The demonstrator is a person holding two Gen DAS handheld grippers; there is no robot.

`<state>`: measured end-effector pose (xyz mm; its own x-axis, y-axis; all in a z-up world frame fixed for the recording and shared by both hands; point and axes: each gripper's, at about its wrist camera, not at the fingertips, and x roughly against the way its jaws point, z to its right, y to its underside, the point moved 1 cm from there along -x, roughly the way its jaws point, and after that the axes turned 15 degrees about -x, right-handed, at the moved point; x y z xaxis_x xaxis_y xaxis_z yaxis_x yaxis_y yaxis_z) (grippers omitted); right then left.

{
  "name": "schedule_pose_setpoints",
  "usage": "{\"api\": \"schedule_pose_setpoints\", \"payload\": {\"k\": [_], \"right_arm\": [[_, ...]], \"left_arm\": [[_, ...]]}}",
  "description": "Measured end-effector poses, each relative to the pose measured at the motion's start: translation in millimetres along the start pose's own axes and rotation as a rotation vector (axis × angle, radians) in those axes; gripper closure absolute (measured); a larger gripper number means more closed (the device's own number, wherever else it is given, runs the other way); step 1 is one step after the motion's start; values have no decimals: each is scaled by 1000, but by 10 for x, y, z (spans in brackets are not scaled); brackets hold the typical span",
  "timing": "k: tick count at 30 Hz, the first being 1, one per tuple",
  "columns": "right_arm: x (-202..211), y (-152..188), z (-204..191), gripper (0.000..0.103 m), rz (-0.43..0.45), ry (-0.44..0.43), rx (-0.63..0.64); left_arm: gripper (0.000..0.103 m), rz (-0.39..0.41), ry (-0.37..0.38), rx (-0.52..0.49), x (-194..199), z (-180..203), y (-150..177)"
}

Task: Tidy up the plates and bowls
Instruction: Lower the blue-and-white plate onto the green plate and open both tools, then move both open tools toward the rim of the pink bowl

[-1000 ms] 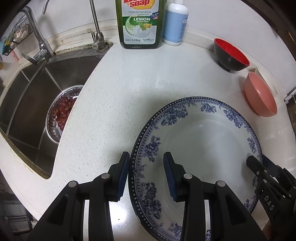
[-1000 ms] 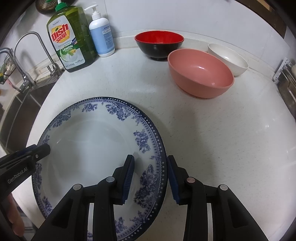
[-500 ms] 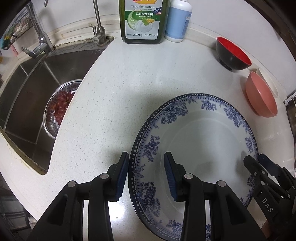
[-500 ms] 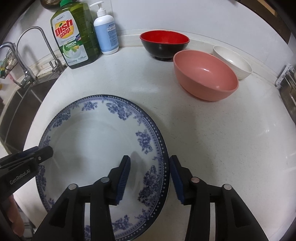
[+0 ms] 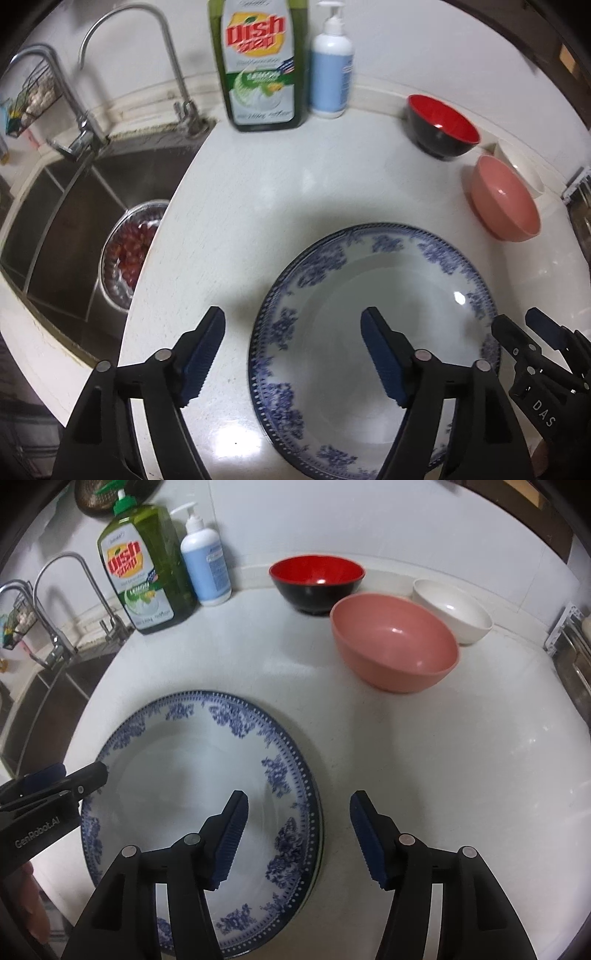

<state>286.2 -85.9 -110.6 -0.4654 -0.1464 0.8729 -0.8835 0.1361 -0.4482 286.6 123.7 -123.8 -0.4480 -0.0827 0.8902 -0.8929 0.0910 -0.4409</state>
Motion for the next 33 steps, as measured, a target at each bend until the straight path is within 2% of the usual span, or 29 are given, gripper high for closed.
{"api": "schedule_pose_setpoints", "payload": {"k": [9, 16, 24, 33], "right_arm": [[239, -190, 203, 44, 54, -7, -44], [400, -363, 390, 44, 106, -7, -70], [544, -651, 654, 44, 184, 14, -111], [482, -965, 857, 44, 190, 3, -161]], "left_arm": [[22, 108, -18, -107, 265, 265, -289], [22, 170, 9, -176, 393, 509, -557], [23, 193, 38, -234, 432, 790, -873], [23, 206, 42, -267, 380, 990, -1283]]}}
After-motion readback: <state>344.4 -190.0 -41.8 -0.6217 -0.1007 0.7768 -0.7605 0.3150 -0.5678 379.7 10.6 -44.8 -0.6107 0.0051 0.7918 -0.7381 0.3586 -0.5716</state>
